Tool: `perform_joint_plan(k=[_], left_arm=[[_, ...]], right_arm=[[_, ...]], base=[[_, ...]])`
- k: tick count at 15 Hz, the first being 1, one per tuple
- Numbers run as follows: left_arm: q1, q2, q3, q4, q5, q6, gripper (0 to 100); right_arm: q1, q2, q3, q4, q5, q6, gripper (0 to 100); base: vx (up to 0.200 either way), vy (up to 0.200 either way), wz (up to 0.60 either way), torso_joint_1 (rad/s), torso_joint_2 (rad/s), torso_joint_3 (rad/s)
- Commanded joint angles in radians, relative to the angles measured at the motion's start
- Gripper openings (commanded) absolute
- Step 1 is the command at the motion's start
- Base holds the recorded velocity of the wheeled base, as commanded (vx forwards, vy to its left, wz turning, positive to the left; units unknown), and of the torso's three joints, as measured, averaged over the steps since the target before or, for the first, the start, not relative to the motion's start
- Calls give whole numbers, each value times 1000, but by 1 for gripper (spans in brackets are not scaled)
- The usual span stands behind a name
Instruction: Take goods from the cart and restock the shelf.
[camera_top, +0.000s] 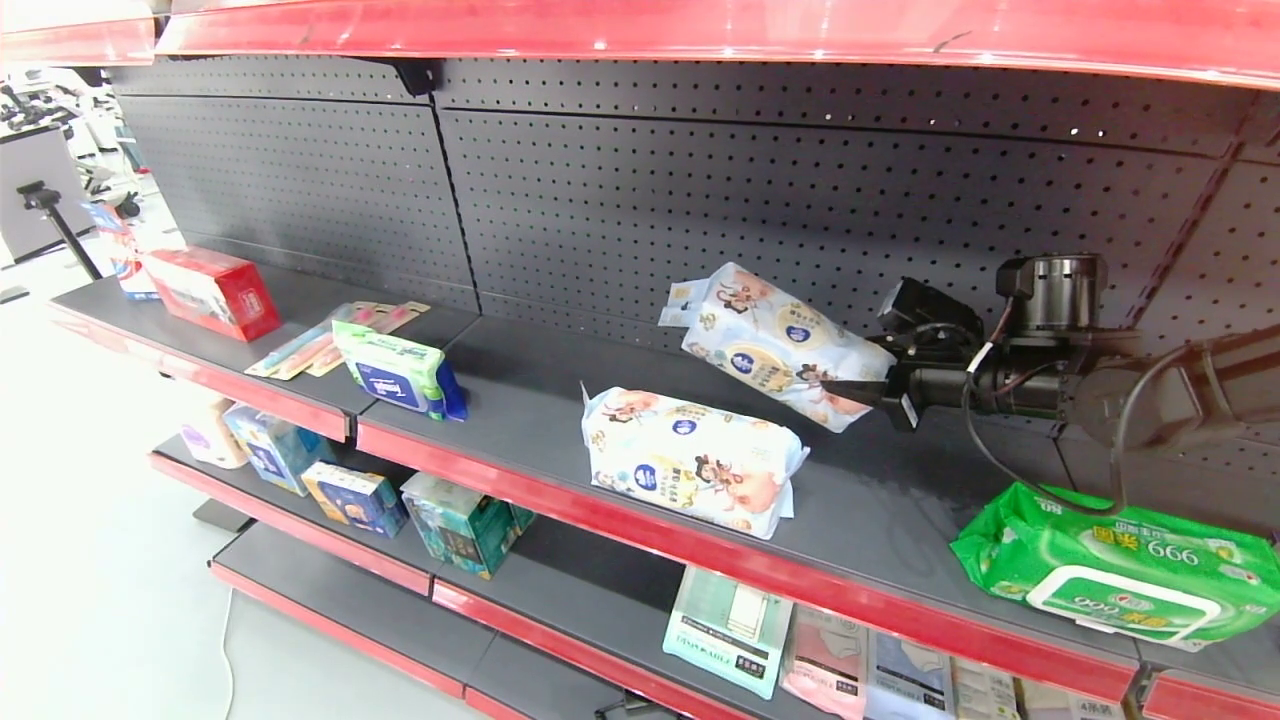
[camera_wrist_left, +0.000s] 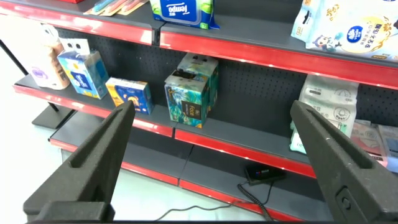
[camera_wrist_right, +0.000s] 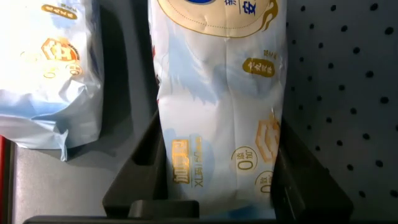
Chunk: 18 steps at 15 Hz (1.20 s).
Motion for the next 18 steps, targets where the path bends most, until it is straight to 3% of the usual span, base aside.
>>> perform_joint_plan(k=[1, 18], left_arm=[[0, 1, 0, 0, 1, 0, 100], [0, 1, 0, 0, 1, 0, 100]], right_arm=[[11, 10, -4, 0, -1, -1, 0], [28, 94, -64, 6, -16, -7, 0]], base=[[0, 0, 0, 0, 0, 0], [0, 0, 0, 0, 0, 0]])
